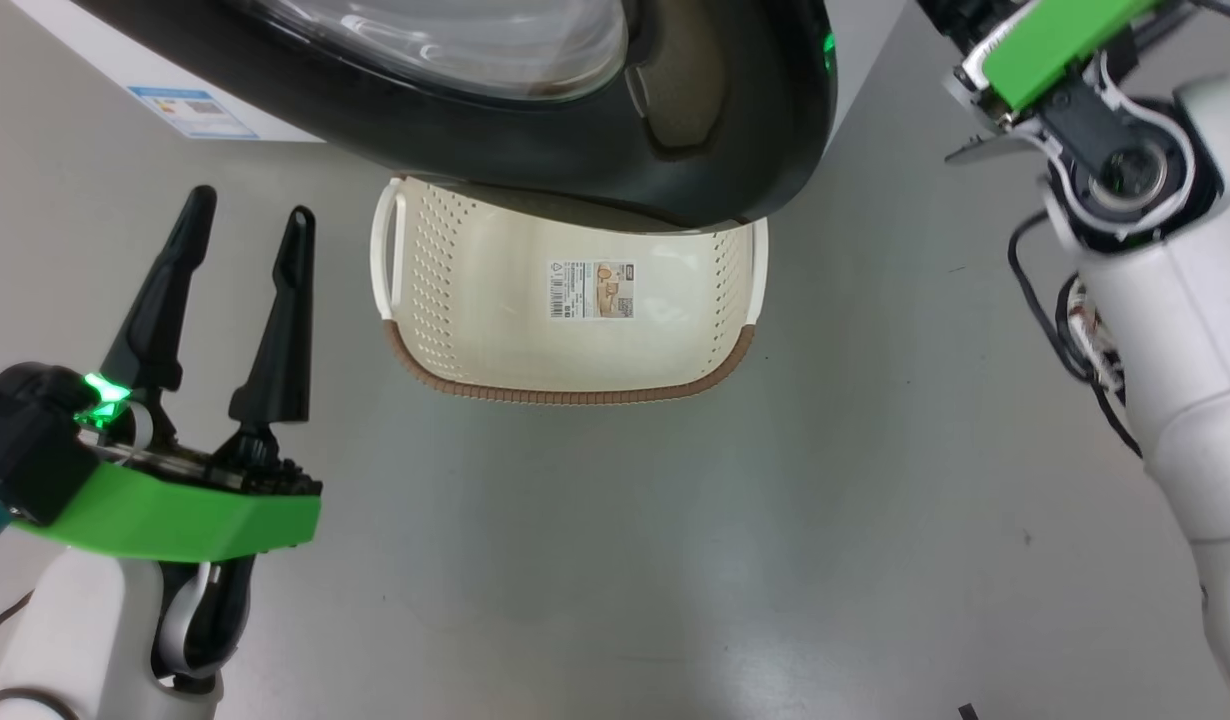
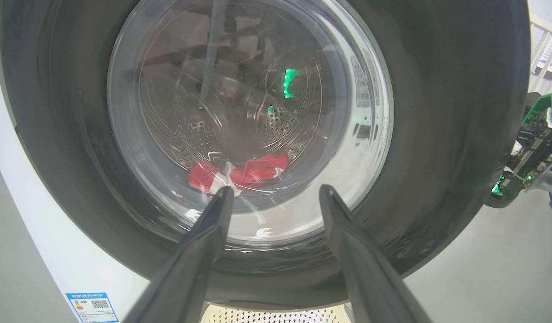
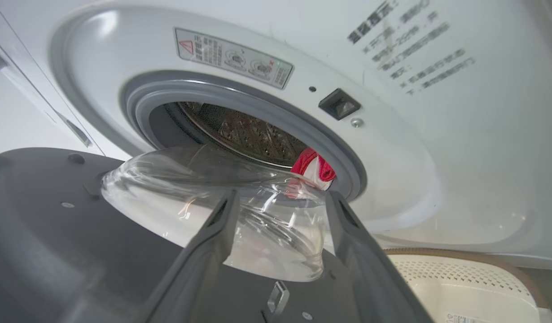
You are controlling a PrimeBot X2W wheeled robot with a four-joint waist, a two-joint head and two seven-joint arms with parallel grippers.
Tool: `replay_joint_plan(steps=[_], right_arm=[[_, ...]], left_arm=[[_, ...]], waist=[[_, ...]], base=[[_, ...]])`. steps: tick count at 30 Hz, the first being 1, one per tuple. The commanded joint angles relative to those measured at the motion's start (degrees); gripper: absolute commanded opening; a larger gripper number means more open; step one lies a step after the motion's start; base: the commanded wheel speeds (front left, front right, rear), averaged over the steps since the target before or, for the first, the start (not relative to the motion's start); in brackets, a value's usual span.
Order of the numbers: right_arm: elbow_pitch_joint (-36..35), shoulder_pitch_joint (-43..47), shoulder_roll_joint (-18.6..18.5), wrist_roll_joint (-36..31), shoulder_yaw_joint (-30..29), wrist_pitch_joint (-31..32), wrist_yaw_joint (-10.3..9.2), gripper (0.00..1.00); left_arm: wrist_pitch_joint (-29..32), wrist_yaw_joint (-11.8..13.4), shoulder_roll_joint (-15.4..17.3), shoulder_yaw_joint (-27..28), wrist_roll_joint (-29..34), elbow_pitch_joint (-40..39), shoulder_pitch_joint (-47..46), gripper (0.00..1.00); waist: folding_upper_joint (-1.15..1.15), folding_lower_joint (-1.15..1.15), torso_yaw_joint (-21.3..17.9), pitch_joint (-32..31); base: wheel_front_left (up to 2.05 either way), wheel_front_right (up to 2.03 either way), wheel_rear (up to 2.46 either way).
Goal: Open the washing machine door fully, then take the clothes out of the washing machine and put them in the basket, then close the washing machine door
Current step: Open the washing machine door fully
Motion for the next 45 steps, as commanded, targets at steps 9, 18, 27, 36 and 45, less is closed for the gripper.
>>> replay_joint_plan(steps=[9, 18, 27, 36, 45], right_arm=[[-4.06, 8.98, -1.58, -12.88, 3.54, -21.88, 0.45, 1.0], [-5.72, 15.31, -0.47, -32.52, 1.87, -32.03, 0.45, 1.0], [-19.39, 29.39, 7.09, -53.95, -11.31, -32.07, 0.45, 1.0], [-29.77, 37.67, 8.11, -66.27, -14.29, -32.08, 0.45, 1.0], [-34.22, 44.14, 8.2, -71.71, -14.54, -32.08, 0.45, 1.0]], left_arm=[[-0.27, -0.32, 2.25, 3.06, 0.43, -0.49, 1.12, 1.0], [-0.27, -0.32, 1.97, 3.56, 0.89, -0.28, 1.44, 1.0], [-0.27, -0.32, 0.29, 5.71, 2.85, -2.09, 1.52, 1.0], [-0.27, -0.32, -0.07, 5.82, 3.31, -2.25, 1.99, 1.0], [-0.27, -0.32, -0.13, 5.99, 3.92, -2.7, 2.04, 1.0]], waist=[[0.0, 0.0, -1.83, -0.87], [0.0, 0.0, -3.26, -1.25], [0.0, 0.0, -2.98, -1.18], [0.0, 0.0, -2.73, -1.04], [0.0, 0.0, -2.54, -1.29]], base=[[0.0, 0.0, 0.0], [0.0, 0.0, 0.0], [0.0, 0.0, 0.0], [0.0, 0.0, 0.0], [0.0, 0.0, 0.0]])
